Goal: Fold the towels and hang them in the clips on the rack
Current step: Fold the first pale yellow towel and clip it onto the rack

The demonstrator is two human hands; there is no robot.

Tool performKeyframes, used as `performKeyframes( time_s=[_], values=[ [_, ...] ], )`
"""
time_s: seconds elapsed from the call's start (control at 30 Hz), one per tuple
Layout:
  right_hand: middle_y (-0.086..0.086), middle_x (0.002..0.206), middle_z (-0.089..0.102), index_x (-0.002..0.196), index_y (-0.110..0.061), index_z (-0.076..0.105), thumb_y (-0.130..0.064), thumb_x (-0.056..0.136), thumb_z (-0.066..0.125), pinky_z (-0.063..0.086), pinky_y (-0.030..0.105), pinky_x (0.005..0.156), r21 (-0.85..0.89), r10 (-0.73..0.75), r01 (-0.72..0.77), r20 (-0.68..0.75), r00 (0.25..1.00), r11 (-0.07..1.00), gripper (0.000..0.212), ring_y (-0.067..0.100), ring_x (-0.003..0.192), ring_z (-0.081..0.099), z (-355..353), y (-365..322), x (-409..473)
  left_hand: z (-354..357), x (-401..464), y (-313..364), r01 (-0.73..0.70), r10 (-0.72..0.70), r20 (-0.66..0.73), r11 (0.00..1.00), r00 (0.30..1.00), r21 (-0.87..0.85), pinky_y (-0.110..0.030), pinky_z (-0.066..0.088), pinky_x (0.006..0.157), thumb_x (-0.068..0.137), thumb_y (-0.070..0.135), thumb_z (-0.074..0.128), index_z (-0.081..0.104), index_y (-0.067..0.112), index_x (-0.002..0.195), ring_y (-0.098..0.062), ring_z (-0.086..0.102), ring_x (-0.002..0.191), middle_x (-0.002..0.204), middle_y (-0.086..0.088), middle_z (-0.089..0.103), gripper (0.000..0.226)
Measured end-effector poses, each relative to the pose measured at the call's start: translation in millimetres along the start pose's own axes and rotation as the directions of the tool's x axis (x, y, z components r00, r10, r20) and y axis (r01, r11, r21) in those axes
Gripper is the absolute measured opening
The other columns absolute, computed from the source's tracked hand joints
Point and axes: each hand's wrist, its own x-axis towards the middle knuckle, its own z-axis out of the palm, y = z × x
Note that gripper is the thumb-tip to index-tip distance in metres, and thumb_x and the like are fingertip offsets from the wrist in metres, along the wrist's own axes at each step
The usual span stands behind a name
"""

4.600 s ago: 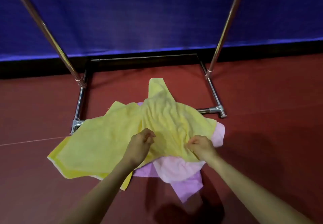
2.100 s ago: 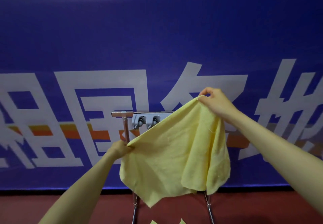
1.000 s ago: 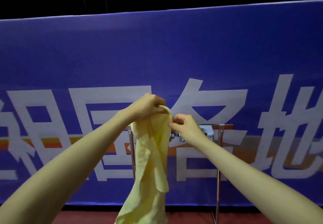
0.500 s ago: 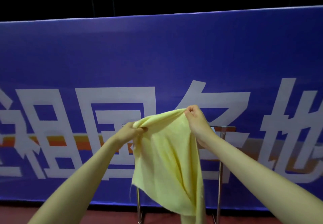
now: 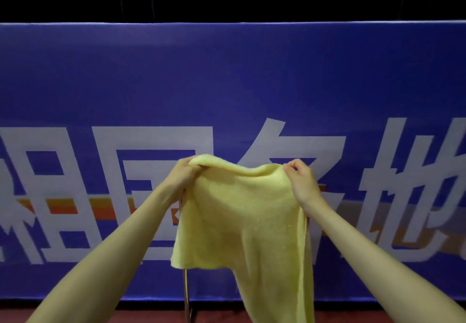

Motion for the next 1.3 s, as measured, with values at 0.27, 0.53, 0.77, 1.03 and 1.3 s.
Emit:
performKeyframes(
  time_s=[0.27,0.53,0.77,1.03,1.3],
  values=[
    [0.000,0.054,0.042,0.072,-0.009,0.053,-0.022,0.094,0.056,0.034,0.025,0.048,0.051,0.085,-0.094,0.161,0.983,0.994,0.025,0.013,0.051,0.038,3,14,5,23,33,56,-0.266,0.219,0.171,0.902,0.961,0.340,-0.015,0.046,0.066,0.095,0.022,0.054,0.068,0.016,0.098,-0.013,0.060,0.085,0.092,0.003,0.064,0.016],
    [-0.001,0.093,0.070,0.099,-0.015,0.069,-0.022,0.089,0.064,0.049,0.022,0.070,0.187,-0.038,-0.015,0.273,0.961,0.982,0.014,0.011,0.085,0.063,17,-25,13,30,40,66,-0.414,0.320,0.263,0.742,0.910,0.527,-0.011,0.038,0.059,0.085,0.025,0.068,0.061,0.018,0.086,-0.009,0.055,0.073,0.082,0.007,0.059,0.010],
    [-0.002,0.097,0.066,0.103,-0.023,0.067,-0.021,0.086,0.068,0.048,0.023,0.070,0.073,-0.071,0.049,0.341,0.937,0.996,0.016,0.014,0.095,0.061,37,-37,13,21,33,58,-0.391,0.313,0.234,0.762,0.920,0.517,-0.012,0.037,0.056,0.081,0.018,0.070,0.054,0.016,0.082,-0.009,0.049,0.067,0.074,0.009,0.053,0.017],
    [0.002,0.100,0.067,0.103,-0.017,0.067,-0.016,0.088,0.065,0.043,0.016,0.065,0.016,-0.059,0.057,0.399,0.915,0.998,0.016,0.010,0.091,0.061,42,-37,14,16,31,48,-0.402,0.318,0.249,0.780,0.915,0.479,-0.011,0.041,0.056,0.081,0.023,0.072,0.055,0.017,0.082,-0.007,0.051,0.065,0.074,0.009,0.056,0.018],
    [0.001,0.081,0.064,0.084,-0.013,0.064,-0.016,0.086,0.066,0.046,0.025,0.067,0.017,-0.076,0.074,0.311,0.947,0.997,0.004,0.012,0.077,0.057,37,-32,15,21,32,37,-0.374,0.301,0.225,0.785,0.927,0.493,-0.025,0.048,0.065,0.082,0.032,0.071,0.067,0.014,0.088,-0.013,0.059,0.074,0.079,0.004,0.064,0.019]
  ],
)
